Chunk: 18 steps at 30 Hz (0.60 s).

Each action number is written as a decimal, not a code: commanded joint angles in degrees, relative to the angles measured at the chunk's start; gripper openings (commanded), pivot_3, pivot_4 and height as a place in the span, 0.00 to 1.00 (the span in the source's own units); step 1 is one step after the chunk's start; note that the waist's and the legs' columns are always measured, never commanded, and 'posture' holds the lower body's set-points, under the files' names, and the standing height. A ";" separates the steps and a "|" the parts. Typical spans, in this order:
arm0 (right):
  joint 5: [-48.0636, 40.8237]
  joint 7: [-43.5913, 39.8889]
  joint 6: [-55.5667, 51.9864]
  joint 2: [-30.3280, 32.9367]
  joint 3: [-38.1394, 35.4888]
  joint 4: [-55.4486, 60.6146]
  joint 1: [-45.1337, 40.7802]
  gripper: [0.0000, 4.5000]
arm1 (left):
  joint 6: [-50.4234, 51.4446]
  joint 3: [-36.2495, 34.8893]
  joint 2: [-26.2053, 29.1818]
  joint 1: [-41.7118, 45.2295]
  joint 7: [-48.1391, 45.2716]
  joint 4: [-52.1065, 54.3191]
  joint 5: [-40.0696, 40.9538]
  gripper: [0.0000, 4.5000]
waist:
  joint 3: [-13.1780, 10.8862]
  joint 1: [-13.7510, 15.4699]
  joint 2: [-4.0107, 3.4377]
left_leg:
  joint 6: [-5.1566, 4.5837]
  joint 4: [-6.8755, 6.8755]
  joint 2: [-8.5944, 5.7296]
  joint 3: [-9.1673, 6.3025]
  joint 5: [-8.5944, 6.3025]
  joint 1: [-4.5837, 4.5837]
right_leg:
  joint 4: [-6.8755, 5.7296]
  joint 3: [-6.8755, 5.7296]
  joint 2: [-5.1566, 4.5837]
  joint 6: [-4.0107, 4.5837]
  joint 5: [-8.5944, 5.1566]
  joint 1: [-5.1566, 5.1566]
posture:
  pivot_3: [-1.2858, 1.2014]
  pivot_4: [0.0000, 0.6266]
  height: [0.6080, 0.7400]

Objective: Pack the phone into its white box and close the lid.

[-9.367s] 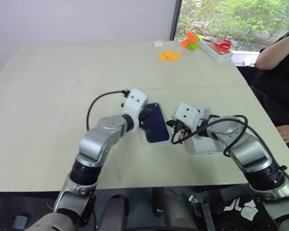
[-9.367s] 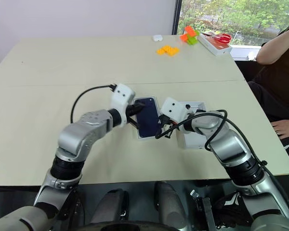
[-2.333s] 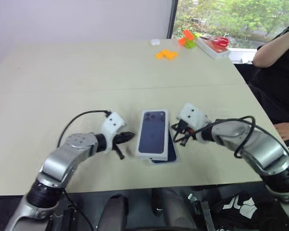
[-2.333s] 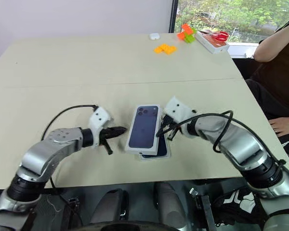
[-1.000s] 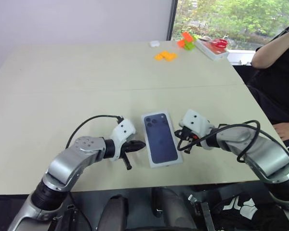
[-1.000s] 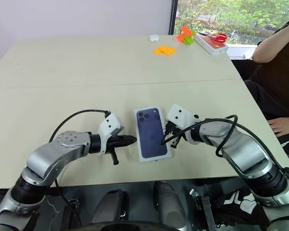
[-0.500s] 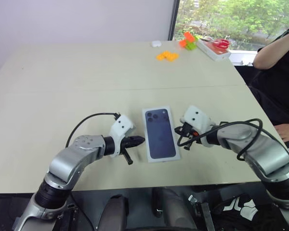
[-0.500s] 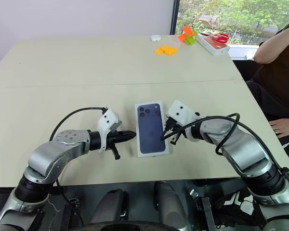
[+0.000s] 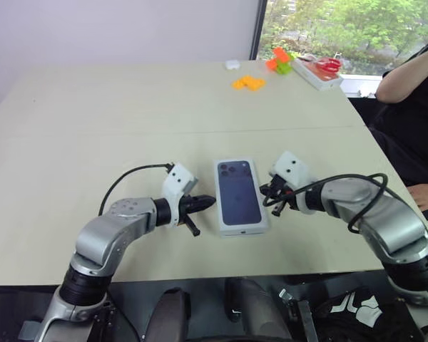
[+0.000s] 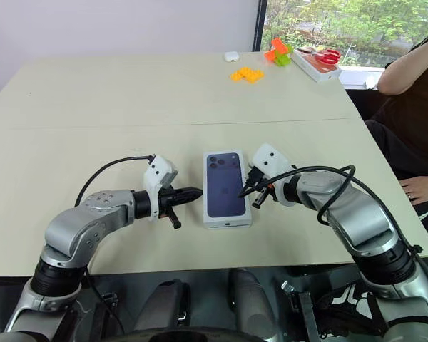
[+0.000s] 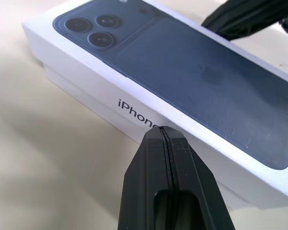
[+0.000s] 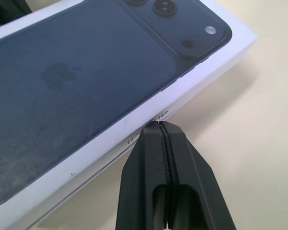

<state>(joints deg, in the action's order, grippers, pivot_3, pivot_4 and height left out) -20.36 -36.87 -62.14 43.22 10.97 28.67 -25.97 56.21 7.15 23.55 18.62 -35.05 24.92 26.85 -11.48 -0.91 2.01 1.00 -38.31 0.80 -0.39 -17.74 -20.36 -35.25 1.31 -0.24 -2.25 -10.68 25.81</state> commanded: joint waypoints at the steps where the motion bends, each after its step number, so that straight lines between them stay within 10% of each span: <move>1: -1.89 -1.52 0.73 -1.52 1.02 2.59 -0.64 0.01 | -0.96 0.83 -1.26 1.64 -0.32 1.59 1.73 0.00 | 0.00 -0.03 0.00 | 0.00 0.00 0.00 0.00 0.00 0.00 | 0.00 0.00 0.00 0.00 0.00 0.00 | 0.52 0.24 1.00; 18: -2.07 -1.71 0.31 -0.50 1.22 3.94 1.11 0.01 | -0.73 3.22 0.45 1.81 -1.78 2.34 1.68 0.00 | 0.00 -0.07 0.00 | 0.00 0.00 0.00 0.00 0.00 0.00 | 0.00 0.00 0.01 0.00 0.00 0.00 | 0.52 0.24 1.00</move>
<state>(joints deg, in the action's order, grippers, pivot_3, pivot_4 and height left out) -20.40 -36.95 -62.26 43.62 11.48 28.95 -24.74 56.13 8.55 24.66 19.00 -35.57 24.86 26.75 -11.48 -0.98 2.01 1.00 -38.30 0.81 -0.39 -17.74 -20.36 -35.26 1.31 -0.23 -2.25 -10.68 25.81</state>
